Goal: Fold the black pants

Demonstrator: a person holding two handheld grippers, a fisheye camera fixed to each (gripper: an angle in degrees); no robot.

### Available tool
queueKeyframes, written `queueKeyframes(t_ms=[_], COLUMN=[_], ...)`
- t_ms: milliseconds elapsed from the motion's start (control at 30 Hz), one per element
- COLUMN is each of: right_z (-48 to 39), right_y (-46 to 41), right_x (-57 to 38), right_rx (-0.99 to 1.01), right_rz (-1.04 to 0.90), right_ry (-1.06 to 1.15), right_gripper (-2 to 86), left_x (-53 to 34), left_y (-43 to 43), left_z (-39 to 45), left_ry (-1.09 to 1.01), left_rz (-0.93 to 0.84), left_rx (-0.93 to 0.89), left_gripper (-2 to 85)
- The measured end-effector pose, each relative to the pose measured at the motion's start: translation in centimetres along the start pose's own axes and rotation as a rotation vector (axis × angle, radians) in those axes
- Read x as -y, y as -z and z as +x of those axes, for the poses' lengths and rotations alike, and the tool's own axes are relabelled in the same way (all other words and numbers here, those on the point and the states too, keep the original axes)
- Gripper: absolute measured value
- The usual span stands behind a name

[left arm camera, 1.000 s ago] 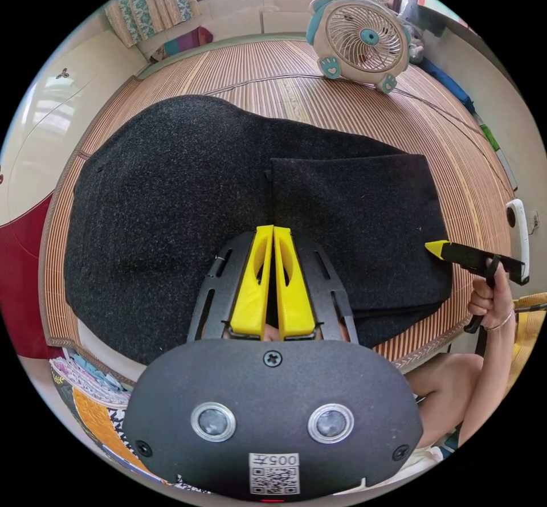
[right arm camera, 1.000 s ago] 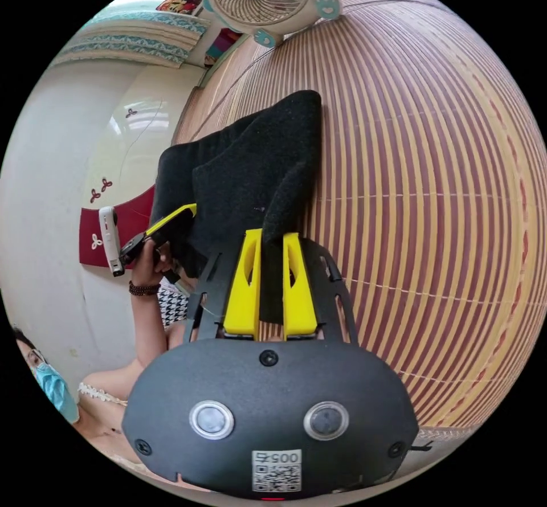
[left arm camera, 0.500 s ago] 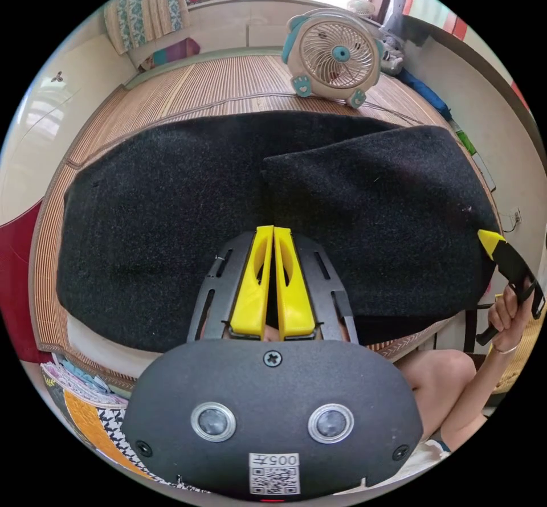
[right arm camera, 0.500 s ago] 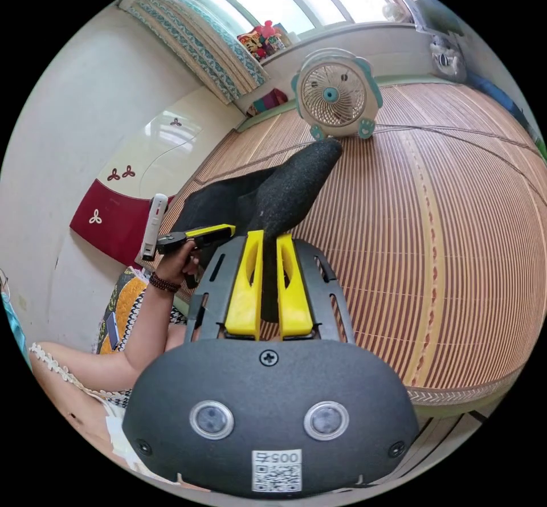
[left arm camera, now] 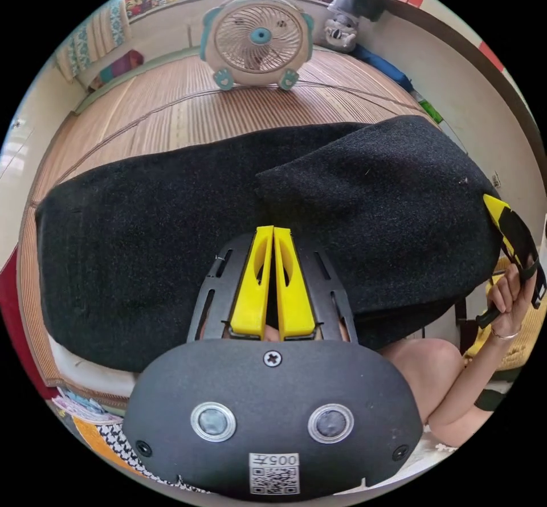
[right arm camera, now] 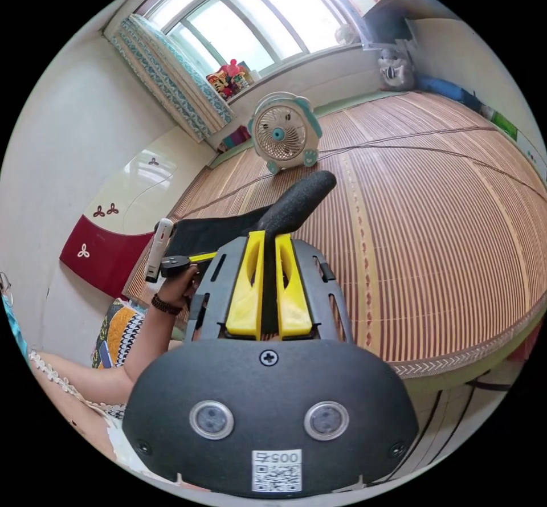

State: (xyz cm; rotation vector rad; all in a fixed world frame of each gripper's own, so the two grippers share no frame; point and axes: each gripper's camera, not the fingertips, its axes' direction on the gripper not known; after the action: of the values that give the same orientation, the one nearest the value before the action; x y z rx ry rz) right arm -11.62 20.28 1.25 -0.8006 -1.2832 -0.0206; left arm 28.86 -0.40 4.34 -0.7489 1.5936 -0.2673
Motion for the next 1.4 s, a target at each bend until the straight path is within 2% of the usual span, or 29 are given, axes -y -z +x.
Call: queueKeyframes(t_ms=[100,300,533,667,867,1033,1133,1300,1400], right_z=[0.3,-0.4,-6.8,-11.1,-16.6,-21.8,-25.3,-31.3,-35.0], right_y=[1.6,6.3,7.8,6.9,4.7,1.3,-1.7,-8.6,-15.7], right_x=[-0.3,-1.2,-1.4,-1.0,-0.3,0.4,0.9,1.5,1.2], right_rx=[-0.046,-0.161,-0.328,-0.361,-0.358,-0.418,-0.451,-0.467,-0.434], right_rz=[0.025,0.135,0.175,0.169,0.152,0.123,0.1,0.017,-0.115], right_ry=[-0.031,-0.085,-0.01,0.068,0.15,0.231,0.293,0.403,0.486], right_gripper=[-0.8,-0.8,-0.8,-0.8,-0.8,-0.8,-0.7,-0.8,-0.2], left_x=[1.1,1.5,0.8,0.4,0.4,-2.1,-4.2,-6.8,-7.4], left_y=[-2.9,-3.4,-3.4,-2.0,4.4,9.1,11.4,13.3,14.1], left_z=[1.6,5.1,10.4,9.8,-0.4,-12.7,-17.1,-20.1,-20.8], left_ry=[-0.068,-0.11,-0.189,-0.229,-0.024,0.235,0.306,0.334,0.339], left_rz=[-0.069,-0.031,0.043,0.067,0.175,0.266,0.304,0.33,0.33], left_rx=[-0.078,-0.268,-0.234,-0.214,-0.281,-0.214,-0.167,-0.09,-0.019], left_gripper=[-0.5,-0.6,-0.5,-0.5,-0.5,-0.6,-0.7,-0.7,-0.7])
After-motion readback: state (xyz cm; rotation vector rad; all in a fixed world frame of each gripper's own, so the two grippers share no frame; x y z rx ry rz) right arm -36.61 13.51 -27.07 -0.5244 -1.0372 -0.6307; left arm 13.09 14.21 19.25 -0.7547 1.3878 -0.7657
